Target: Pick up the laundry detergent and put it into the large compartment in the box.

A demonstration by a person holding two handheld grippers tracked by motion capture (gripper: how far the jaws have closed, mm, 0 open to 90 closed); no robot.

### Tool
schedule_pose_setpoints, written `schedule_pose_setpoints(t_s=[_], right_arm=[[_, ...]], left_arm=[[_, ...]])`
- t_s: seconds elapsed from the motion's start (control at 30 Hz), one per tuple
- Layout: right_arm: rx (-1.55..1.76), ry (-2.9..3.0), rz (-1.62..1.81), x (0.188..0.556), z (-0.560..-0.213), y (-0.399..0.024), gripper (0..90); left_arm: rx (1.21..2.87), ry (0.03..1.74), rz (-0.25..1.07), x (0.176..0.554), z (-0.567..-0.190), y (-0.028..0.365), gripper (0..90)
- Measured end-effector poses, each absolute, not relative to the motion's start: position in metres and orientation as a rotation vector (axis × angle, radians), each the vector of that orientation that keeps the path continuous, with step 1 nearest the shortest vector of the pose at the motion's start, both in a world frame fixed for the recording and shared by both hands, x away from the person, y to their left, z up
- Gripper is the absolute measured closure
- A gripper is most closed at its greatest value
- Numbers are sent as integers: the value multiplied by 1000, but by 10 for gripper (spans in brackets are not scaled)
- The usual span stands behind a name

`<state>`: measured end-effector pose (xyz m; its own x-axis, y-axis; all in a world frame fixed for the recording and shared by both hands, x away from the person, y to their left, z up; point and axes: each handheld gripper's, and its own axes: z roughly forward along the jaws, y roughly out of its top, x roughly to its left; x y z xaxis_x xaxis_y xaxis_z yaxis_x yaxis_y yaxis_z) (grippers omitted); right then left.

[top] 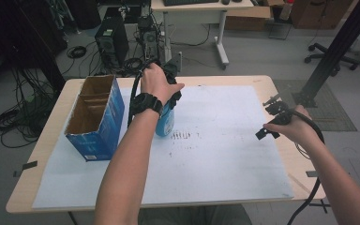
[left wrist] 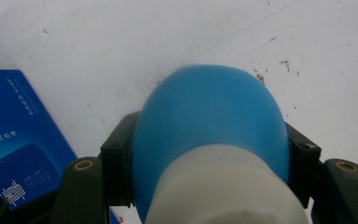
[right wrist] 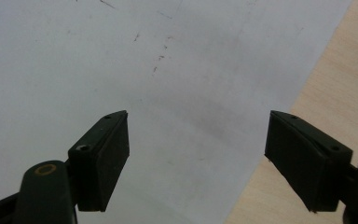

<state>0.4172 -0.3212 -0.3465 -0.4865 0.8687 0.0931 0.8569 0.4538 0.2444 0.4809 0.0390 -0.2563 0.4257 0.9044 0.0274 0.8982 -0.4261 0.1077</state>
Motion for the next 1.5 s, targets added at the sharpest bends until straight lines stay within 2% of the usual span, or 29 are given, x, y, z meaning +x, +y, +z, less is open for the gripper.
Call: schedule_pose_setpoints(t_s=[1.5], right_arm=[[1575,2628,417,418,-338,-325,218]], left_arm=[[2602,1568,205,480,-174,19,374]])
